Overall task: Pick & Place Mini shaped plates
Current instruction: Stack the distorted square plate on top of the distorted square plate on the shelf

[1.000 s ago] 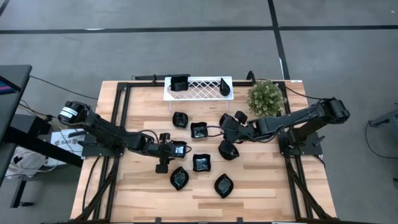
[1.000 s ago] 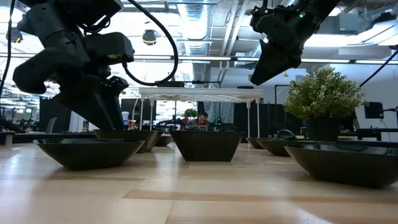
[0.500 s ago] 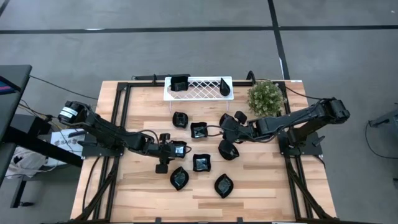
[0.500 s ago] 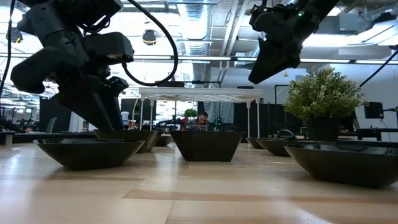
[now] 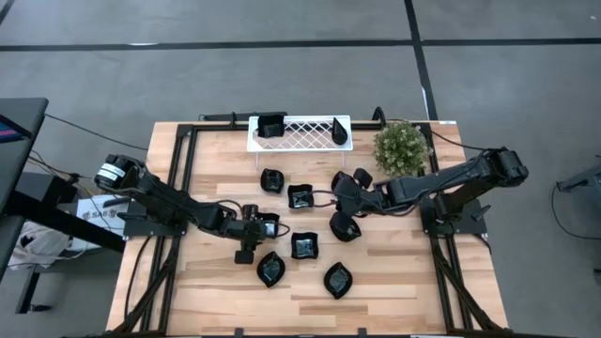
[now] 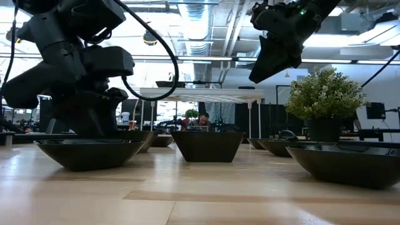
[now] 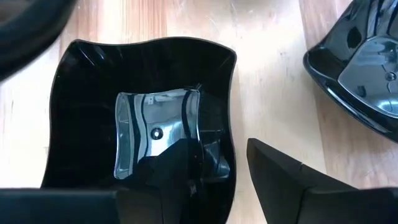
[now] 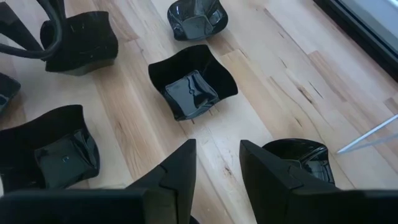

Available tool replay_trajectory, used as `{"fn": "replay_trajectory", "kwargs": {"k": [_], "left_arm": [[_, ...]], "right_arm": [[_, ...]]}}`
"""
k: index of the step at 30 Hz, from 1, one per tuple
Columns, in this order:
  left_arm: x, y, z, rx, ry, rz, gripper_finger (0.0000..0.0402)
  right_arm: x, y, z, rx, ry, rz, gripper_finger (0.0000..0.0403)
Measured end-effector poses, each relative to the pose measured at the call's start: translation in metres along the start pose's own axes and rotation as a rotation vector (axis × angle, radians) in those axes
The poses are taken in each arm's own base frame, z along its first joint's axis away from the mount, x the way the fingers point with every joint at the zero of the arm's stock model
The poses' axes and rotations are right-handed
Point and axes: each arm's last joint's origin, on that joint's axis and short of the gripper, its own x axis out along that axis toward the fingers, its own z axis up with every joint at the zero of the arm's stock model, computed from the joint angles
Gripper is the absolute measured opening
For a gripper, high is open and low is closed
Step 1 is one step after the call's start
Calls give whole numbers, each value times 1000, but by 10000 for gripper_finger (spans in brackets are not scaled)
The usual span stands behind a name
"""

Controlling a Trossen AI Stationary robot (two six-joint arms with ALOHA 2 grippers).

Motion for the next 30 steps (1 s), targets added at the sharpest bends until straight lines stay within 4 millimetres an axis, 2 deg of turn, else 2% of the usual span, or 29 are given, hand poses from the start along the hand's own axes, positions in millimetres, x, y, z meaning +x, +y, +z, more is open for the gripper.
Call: {"fn": "replay_trajectory", "kwargs": {"k": [18,30], "left_arm": [[-1,0,1,-47,-8,-1,162],[-1,-1,1,-100,-11,-4,77]], "right_arm": [[0,1,2,9,-14,7,118],[0,1,2,25,-15,8,118]]}}
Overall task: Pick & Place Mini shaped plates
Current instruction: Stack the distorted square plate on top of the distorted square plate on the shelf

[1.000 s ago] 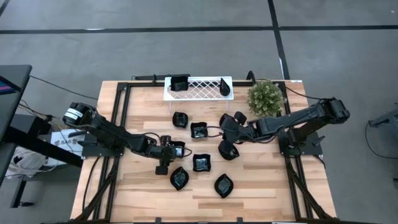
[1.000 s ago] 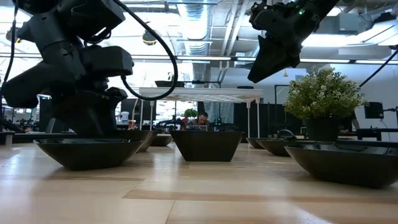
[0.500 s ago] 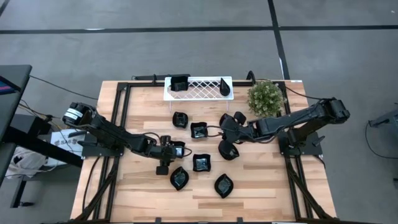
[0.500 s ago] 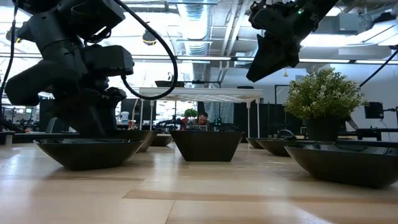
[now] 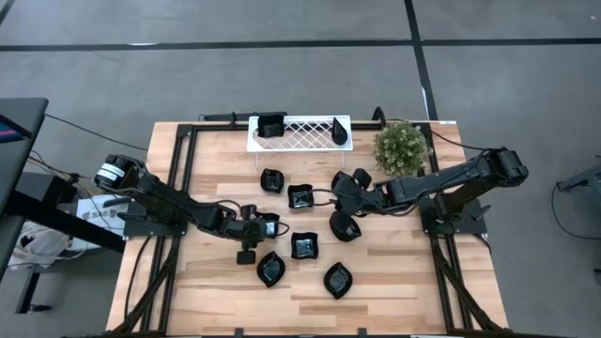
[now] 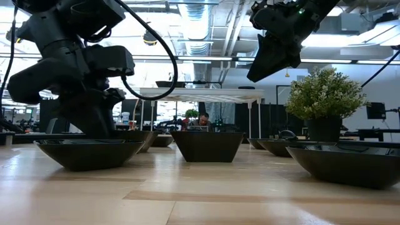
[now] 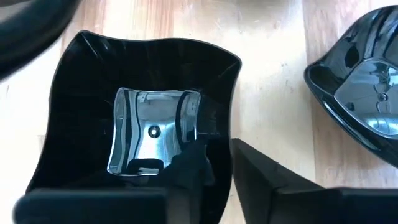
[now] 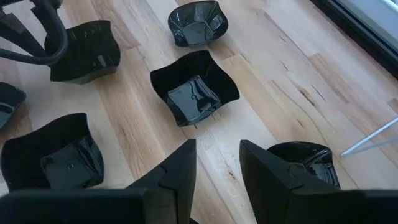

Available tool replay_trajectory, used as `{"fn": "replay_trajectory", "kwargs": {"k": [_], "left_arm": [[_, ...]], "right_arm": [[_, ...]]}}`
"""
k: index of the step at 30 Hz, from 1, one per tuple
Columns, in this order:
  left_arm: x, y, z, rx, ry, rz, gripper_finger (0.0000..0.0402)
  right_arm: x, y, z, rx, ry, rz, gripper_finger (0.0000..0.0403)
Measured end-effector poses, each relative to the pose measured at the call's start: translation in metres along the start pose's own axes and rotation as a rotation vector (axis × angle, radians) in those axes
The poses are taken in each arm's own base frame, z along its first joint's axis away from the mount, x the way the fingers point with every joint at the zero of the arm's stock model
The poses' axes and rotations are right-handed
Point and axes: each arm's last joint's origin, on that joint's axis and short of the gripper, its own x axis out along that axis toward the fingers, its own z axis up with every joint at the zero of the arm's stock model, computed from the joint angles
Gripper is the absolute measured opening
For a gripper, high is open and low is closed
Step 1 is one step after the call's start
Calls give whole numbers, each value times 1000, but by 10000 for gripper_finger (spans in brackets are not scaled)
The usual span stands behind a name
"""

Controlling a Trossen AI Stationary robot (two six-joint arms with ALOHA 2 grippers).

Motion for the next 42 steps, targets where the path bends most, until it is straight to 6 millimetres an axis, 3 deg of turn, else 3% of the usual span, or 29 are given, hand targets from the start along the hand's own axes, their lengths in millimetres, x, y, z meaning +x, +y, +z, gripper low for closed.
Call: {"fn": "replay_trajectory", "kwargs": {"k": [8,18,26,32,37,42], "left_arm": [[-15,1,6,-9,-52,-31,19],[-75,16,18,12,-286,74,10],[-123,35,23,10,-491,319,13],[-156,75,44,-59,-561,484,8],[-178,122,66,-27,-542,608,12],[-186,174,81,10,-481,690,10]], "right_arm": [[0,0,0,3,0,0,118],[0,0,0,3,0,1,118],[0,0,0,-1,1,1,118],[3,-5,3,-95,-1,-17,118],[10,-20,11,-146,-14,-61,118],[19,-41,21,-148,-20,-123,118]]}}
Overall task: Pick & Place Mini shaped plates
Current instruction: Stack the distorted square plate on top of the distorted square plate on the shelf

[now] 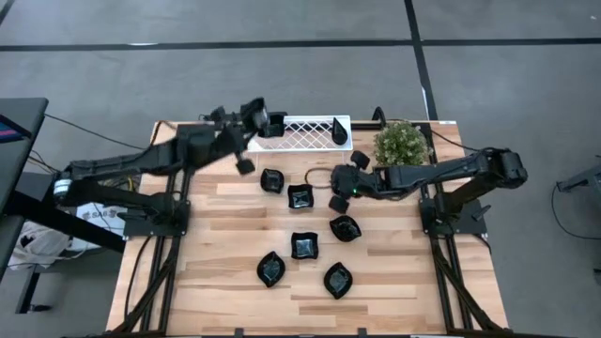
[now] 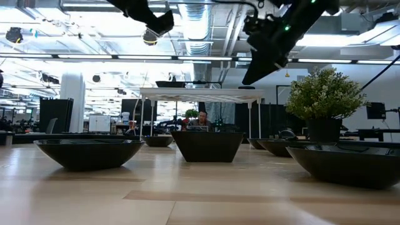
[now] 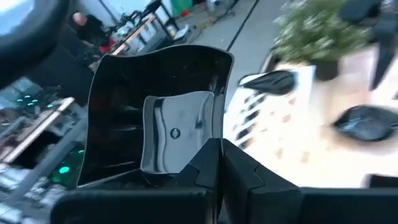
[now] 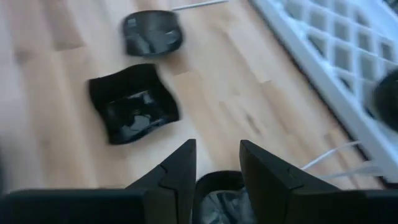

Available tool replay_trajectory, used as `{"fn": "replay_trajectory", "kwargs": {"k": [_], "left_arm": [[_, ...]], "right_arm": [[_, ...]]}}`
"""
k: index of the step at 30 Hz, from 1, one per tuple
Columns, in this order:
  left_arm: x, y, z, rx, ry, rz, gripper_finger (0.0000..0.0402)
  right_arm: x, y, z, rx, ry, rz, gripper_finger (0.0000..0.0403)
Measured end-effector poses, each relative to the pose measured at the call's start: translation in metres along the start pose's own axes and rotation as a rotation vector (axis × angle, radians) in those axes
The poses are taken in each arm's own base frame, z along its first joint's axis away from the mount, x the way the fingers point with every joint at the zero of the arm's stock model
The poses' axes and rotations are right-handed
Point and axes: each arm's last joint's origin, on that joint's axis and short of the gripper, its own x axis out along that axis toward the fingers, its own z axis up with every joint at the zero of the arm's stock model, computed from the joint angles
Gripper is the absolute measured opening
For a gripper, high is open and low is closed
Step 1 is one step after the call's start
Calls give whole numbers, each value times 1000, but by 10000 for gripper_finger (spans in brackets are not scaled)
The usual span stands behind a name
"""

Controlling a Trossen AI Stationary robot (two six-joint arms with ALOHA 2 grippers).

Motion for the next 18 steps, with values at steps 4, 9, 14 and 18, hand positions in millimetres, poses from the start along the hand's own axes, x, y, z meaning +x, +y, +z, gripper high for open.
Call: {"fn": "replay_trajectory", "kwargs": {"k": [4,9,14,18], "left_arm": [[33,21,-6,40,59,-8,8],[73,16,-26,98,158,-87,13],[95,3,-39,113,209,-159,8],[102,-6,-43,129,226,-211,12]], "right_arm": [[8,-17,3,30,8,-49,118],[14,-30,4,3,22,-84,118],[16,-36,4,16,28,-103,118],[17,-38,4,20,31,-107,118]]}}
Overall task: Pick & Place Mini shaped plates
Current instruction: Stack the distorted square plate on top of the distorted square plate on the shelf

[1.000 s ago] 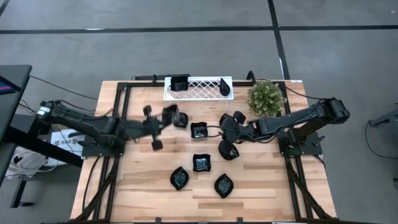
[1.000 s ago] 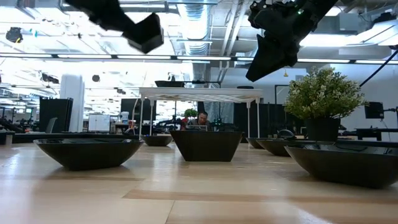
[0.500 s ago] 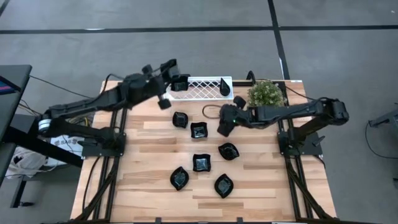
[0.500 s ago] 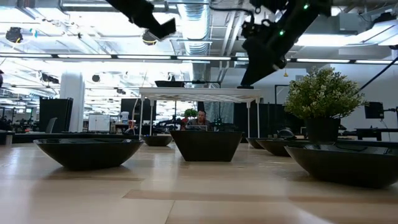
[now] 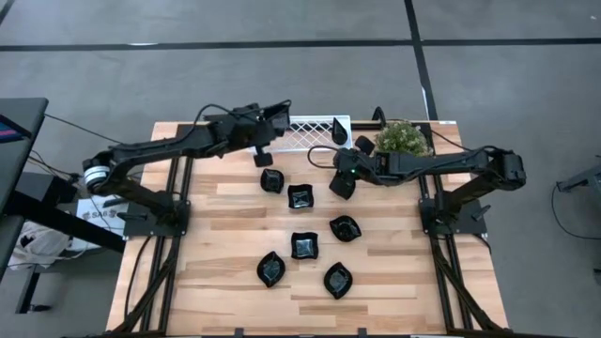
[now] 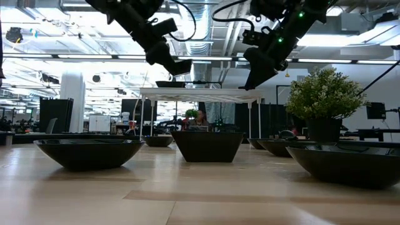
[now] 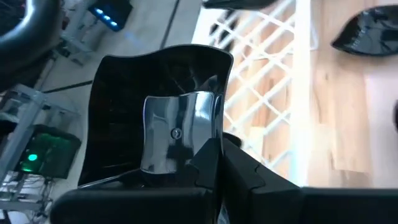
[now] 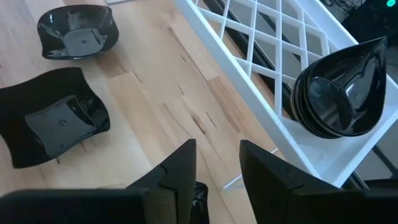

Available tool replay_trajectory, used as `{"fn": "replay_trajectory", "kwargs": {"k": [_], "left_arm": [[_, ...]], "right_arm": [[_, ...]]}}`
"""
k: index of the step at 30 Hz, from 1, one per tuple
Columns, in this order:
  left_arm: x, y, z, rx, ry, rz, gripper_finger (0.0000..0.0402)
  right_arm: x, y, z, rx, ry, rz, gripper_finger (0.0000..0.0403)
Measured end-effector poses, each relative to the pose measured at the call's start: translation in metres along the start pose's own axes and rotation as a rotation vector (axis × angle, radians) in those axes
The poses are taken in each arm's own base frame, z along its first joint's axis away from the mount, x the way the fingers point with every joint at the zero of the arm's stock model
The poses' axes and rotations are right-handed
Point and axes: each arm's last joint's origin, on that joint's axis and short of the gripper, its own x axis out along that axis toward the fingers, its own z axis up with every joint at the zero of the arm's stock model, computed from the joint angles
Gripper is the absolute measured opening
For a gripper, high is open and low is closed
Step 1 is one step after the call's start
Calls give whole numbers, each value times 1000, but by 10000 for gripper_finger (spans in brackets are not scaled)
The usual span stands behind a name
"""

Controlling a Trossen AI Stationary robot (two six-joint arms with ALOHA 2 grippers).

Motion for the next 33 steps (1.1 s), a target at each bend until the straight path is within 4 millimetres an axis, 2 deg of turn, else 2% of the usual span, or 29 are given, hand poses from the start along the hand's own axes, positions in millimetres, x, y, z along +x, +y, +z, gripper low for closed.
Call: {"fn": "replay_trajectory", "kwargs": {"k": [13,19,24,33], "left_arm": [[7,-2,-21,9,103,-33,13],[7,-5,-23,17,108,-37,13],[7,-4,-23,15,108,-32,32],[7,-3,-23,-12,139,20,93]], "right_arm": [[0,0,0,-26,0,1,118],[0,1,0,-28,0,8,118],[0,2,0,-27,3,29,118],[0,2,-1,-19,6,29,118]]}}
